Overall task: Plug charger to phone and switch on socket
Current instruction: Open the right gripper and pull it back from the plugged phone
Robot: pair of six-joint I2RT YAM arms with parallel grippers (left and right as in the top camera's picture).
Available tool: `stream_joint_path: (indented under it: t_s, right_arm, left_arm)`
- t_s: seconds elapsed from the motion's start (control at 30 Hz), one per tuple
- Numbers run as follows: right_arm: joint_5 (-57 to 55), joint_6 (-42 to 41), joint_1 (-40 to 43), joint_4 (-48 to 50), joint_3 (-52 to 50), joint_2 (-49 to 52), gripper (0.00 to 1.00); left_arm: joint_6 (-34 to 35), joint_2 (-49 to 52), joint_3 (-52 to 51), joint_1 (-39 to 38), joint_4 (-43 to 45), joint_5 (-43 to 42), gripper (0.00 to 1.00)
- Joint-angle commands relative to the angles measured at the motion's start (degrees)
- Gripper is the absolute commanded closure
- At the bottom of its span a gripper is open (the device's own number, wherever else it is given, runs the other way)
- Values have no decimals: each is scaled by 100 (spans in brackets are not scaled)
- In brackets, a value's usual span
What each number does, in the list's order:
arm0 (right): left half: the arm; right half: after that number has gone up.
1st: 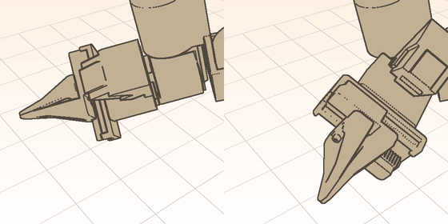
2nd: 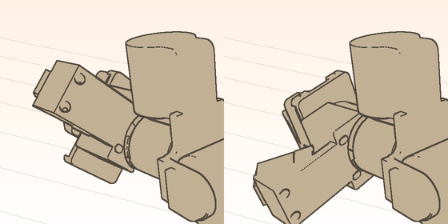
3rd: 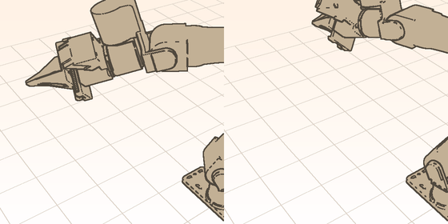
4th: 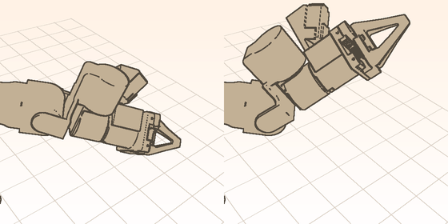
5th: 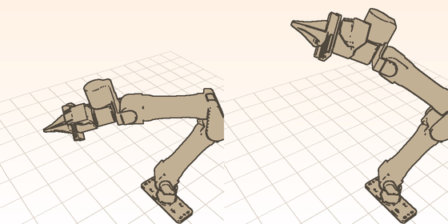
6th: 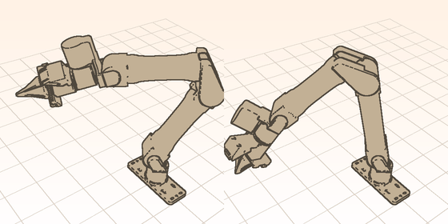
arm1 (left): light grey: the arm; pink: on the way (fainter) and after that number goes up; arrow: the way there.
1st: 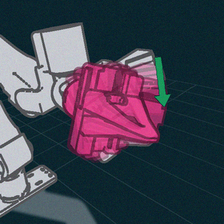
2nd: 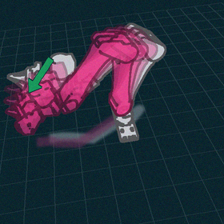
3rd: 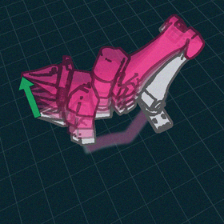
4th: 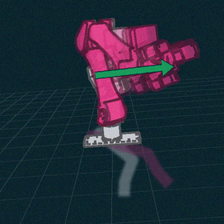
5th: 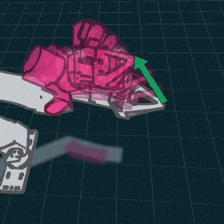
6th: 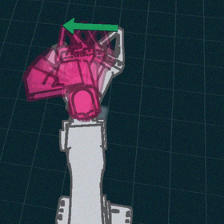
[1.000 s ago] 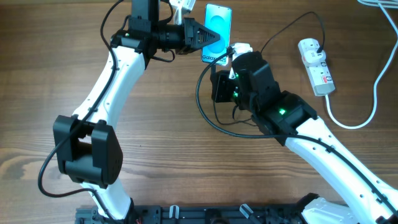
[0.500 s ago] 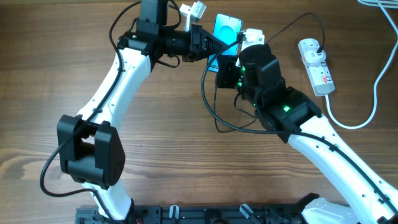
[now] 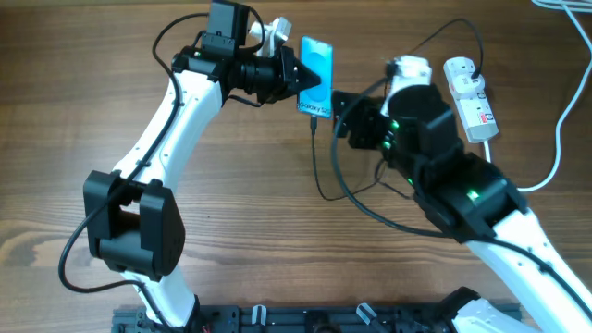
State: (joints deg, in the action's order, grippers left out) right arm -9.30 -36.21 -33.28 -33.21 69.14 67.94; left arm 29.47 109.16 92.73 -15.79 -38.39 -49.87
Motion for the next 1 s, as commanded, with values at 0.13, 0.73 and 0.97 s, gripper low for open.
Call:
stream_joint_path:
  t_s: [0.13,0.73,0.97]
  right_arm:
    - [-251,-149,664,-1123,101,-76,1]
    - [31,-120,1248,-2194,85,59,0]
    - [35,-131,1246,-2238,85,369,0]
  left_arm:
    - [-317,184,-323,-219,-267,656,96]
    - [138,992,-669,-599,393,1655,96]
    - [11,1368,-669,-688,435,1657,96]
